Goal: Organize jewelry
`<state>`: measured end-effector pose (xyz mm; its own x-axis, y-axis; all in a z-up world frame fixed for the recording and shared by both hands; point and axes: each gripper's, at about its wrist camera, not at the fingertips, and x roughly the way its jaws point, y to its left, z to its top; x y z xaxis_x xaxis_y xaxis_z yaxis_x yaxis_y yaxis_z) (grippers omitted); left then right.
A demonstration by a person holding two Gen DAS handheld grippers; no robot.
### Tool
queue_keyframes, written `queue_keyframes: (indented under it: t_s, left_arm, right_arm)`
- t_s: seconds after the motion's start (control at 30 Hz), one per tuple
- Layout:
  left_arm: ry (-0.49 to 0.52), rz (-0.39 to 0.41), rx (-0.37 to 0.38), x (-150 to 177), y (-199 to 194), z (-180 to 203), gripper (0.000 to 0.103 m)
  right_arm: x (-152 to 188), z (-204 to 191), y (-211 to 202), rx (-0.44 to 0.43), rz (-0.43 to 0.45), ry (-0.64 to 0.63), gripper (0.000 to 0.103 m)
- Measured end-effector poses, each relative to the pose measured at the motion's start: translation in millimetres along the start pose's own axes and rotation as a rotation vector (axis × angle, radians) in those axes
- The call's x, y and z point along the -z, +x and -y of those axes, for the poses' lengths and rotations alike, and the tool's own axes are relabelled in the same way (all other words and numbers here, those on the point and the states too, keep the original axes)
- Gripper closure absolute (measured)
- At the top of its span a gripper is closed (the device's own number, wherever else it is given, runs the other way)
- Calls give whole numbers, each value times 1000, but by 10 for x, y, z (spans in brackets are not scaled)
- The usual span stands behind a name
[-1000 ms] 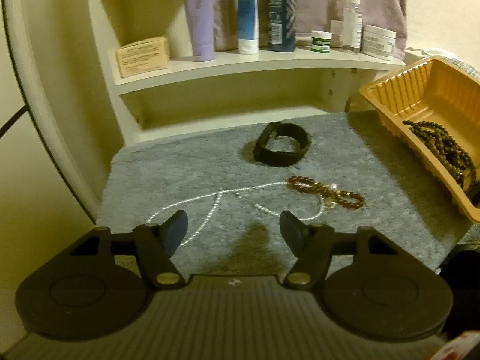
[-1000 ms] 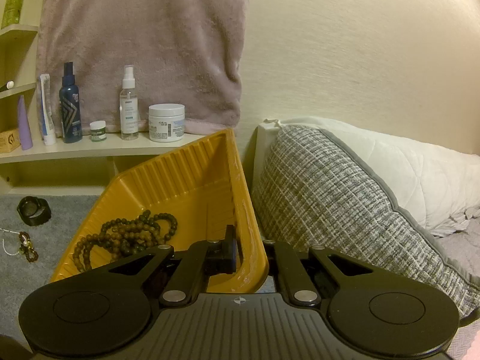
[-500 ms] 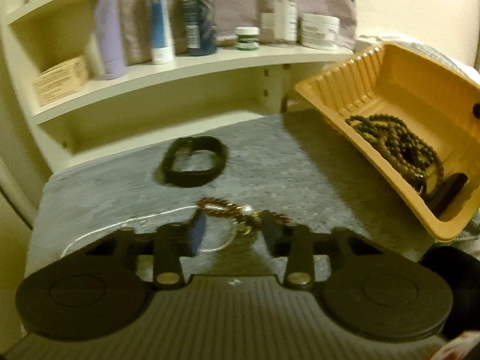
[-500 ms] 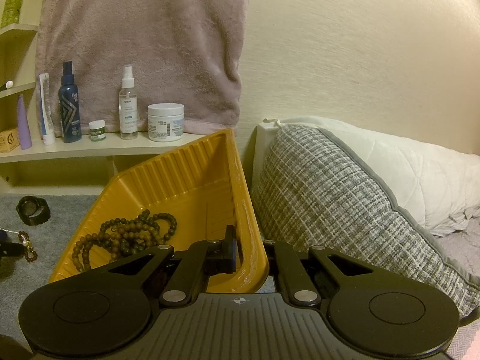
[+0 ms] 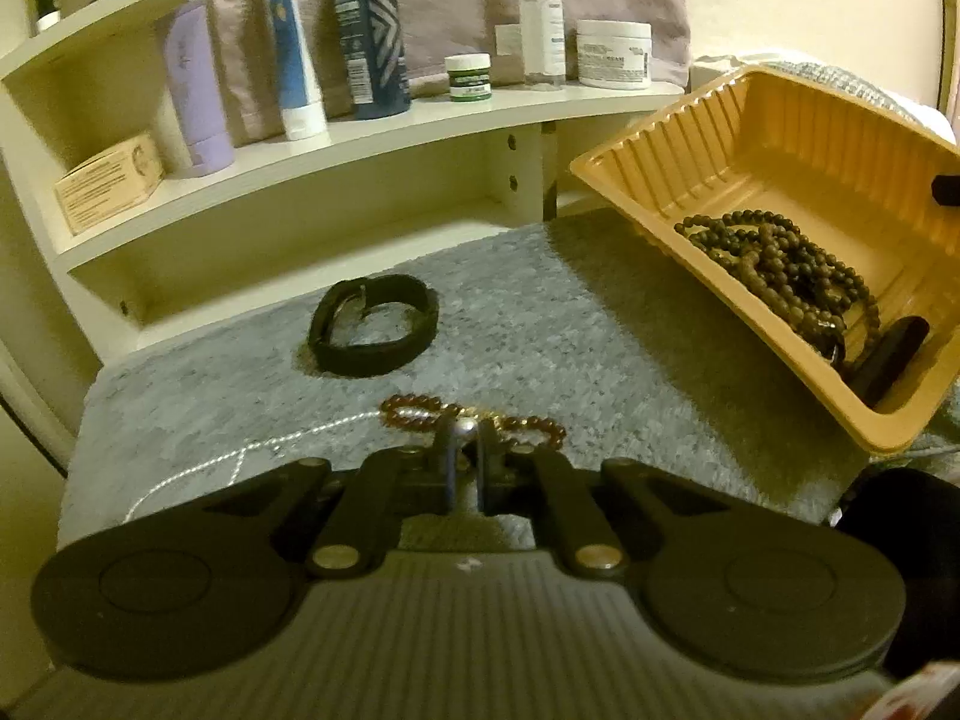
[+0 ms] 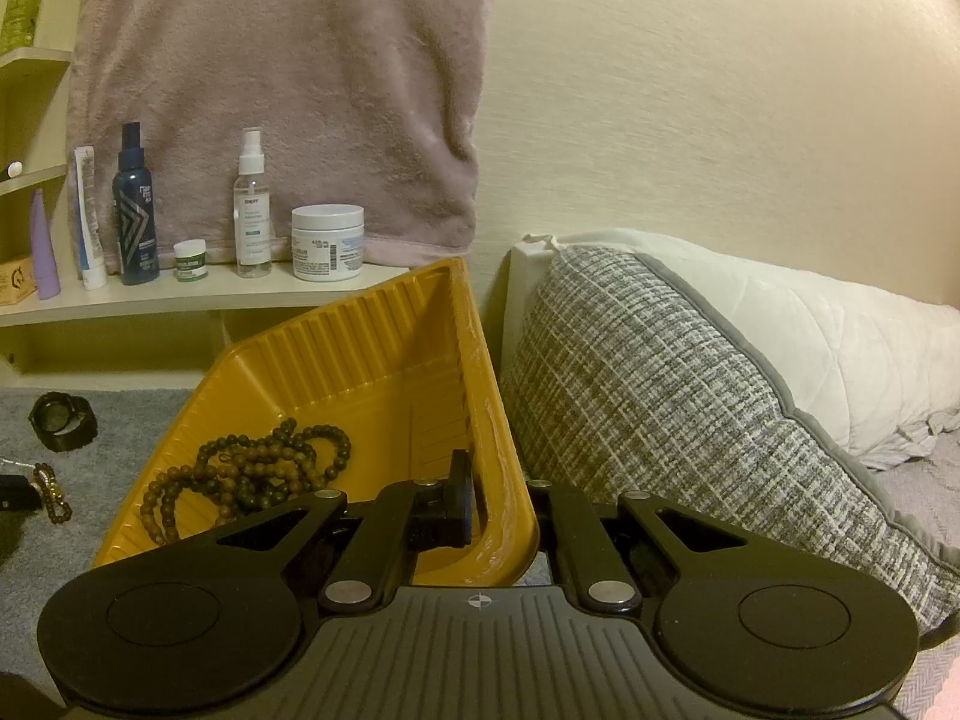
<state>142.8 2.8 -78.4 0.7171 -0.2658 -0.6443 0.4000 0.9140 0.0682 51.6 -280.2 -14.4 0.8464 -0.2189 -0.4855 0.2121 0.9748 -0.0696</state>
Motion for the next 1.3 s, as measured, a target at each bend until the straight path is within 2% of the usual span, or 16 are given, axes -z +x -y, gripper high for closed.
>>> queue_keyframes:
  t_s: [0.17, 0.47, 0.53, 0.83, 0.87, 0.93, 1.23, 1.3]
  left_arm:
    - [-3, -4, 0, 75, -67, -79, 97]
    - [52, -5, -8, 175, -76, -22, 89]
    - [59, 4, -11, 159, -61, -10, 85]
    - [146, 3, -12, 72, 96, 116, 85]
    - [151, 1, -11, 72, 111, 120, 85]
    - [150, 1, 1, 67, 105, 114, 95]
    - [135, 7, -56, 143, -112, -69, 95]
    - [132, -7, -63, 176, -121, -106, 91]
  right_arm:
    - [0, 2, 1, 0, 1, 0, 97]
    - [-4, -3, -1, 0, 0, -1, 97]
    - [-5, -5, -2, 0, 0, -1, 97]
    - [-3, 8, 5, 0, -2, 0, 97]
    - [-1, 14, 9, -1, -2, 0, 97]
    - [0, 15, 7, -1, -2, 0, 97]
    - [3, 14, 7, 0, 0, 1, 97]
    - [2, 11, 5, 0, 0, 1, 97]
